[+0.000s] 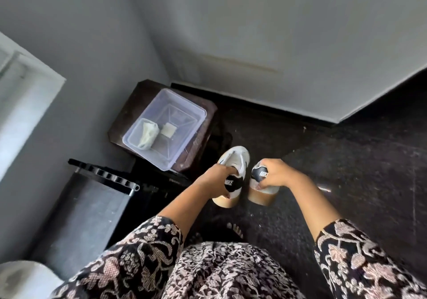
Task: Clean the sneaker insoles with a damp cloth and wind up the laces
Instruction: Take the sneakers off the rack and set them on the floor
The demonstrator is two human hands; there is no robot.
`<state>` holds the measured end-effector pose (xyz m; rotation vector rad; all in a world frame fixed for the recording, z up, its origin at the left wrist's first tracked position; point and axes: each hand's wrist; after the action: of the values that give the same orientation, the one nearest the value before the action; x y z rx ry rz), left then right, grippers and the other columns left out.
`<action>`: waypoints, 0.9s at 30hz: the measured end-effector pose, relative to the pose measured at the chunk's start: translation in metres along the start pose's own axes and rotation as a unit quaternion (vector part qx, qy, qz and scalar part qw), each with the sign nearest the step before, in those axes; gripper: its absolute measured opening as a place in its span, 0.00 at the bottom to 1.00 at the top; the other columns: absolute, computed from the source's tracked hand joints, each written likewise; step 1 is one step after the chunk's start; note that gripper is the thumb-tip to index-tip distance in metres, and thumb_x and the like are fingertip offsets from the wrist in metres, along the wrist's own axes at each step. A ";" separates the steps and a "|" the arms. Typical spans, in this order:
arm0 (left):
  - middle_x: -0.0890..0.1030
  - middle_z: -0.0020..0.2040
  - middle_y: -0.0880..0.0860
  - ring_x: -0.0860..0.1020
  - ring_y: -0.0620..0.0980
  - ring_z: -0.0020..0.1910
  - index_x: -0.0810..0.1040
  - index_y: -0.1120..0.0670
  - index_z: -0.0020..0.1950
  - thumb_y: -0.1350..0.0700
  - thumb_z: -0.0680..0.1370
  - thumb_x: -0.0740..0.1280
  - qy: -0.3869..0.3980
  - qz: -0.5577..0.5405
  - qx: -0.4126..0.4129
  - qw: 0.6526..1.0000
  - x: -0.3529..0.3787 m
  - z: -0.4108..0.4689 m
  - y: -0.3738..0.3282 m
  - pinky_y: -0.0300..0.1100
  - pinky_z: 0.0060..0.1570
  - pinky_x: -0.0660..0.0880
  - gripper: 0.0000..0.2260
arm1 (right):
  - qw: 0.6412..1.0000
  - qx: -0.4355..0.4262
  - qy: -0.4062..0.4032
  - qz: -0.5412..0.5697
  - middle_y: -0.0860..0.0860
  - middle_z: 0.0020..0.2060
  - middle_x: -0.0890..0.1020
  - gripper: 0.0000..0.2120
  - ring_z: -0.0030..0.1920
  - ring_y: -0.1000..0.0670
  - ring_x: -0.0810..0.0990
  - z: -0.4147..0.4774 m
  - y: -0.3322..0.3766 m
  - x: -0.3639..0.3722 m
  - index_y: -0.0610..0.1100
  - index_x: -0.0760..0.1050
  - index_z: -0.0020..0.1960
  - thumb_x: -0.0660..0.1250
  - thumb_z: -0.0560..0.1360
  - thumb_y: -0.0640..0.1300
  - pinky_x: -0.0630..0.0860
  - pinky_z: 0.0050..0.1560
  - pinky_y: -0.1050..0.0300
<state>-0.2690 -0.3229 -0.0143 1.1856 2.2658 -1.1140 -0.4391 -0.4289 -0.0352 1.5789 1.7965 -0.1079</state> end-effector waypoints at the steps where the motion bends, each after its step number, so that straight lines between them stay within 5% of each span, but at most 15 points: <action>1: 0.77 0.62 0.55 0.73 0.53 0.63 0.73 0.53 0.66 0.59 0.65 0.78 0.009 0.003 -0.007 1.000 0.010 0.010 0.007 0.44 0.60 0.71 0.31 | 1.000 0.005 0.016 0.002 0.48 0.54 0.79 0.30 0.53 0.46 0.78 0.013 -0.006 0.011 0.43 0.76 0.56 0.80 0.58 0.51 0.76 0.54 0.51; 5: 0.77 0.61 0.54 0.74 0.53 0.61 0.74 0.54 0.65 0.62 0.67 0.76 0.026 0.013 -0.019 0.999 0.061 0.054 0.041 0.44 0.58 0.73 0.28 | 0.998 0.016 0.053 0.017 0.52 0.48 0.74 0.22 0.48 0.50 0.75 0.061 -0.029 0.064 0.48 0.72 0.48 0.80 0.60 0.46 0.69 0.44 0.60; 8: 0.76 0.58 0.52 0.73 0.53 0.60 0.74 0.53 0.62 0.66 0.68 0.71 0.027 0.007 -0.032 0.999 0.108 0.093 0.075 0.47 0.53 0.76 0.24 | 0.998 0.022 0.056 0.008 0.51 0.44 0.75 0.21 0.46 0.49 0.77 0.109 -0.057 0.127 0.52 0.65 0.39 0.79 0.61 0.48 0.71 0.42 0.57; 13: 0.73 0.60 0.54 0.68 0.53 0.64 0.72 0.53 0.63 0.67 0.72 0.64 0.018 -0.002 -0.056 0.998 0.182 0.158 0.129 0.49 0.55 0.76 0.22 | 0.994 0.011 0.018 -0.108 0.49 0.57 0.77 0.18 0.58 0.45 0.78 0.176 -0.093 0.219 0.47 0.69 0.60 0.69 0.73 0.47 0.75 0.50 0.53; 18: 0.72 0.60 0.53 0.66 0.51 0.65 0.70 0.53 0.66 0.67 0.74 0.63 0.031 0.042 -0.017 0.998 0.251 0.208 0.169 0.46 0.55 0.75 0.22 | 0.990 0.038 -0.023 -0.132 0.49 0.56 0.78 0.15 0.59 0.46 0.76 0.222 -0.119 0.275 0.47 0.69 0.60 0.67 0.75 0.47 0.76 0.47 0.53; 27: 0.71 0.55 0.52 0.65 0.51 0.62 0.70 0.54 0.57 0.68 0.73 0.63 0.058 0.123 0.001 0.991 0.327 0.245 0.215 0.44 0.36 0.74 0.16 | 0.981 0.069 -0.020 -0.180 0.50 0.55 0.78 0.16 0.59 0.47 0.75 0.256 -0.174 0.341 0.47 0.70 0.60 0.67 0.74 0.40 0.77 0.46 0.50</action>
<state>-0.2998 -0.2660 -0.4714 1.5184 2.1258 -0.9766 -0.4696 -0.3192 -0.4817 1.3148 2.0627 -0.4390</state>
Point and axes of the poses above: each hand's wrist, its own z-axis towards the middle knuckle, its own x-axis out of the palm, y = z × x
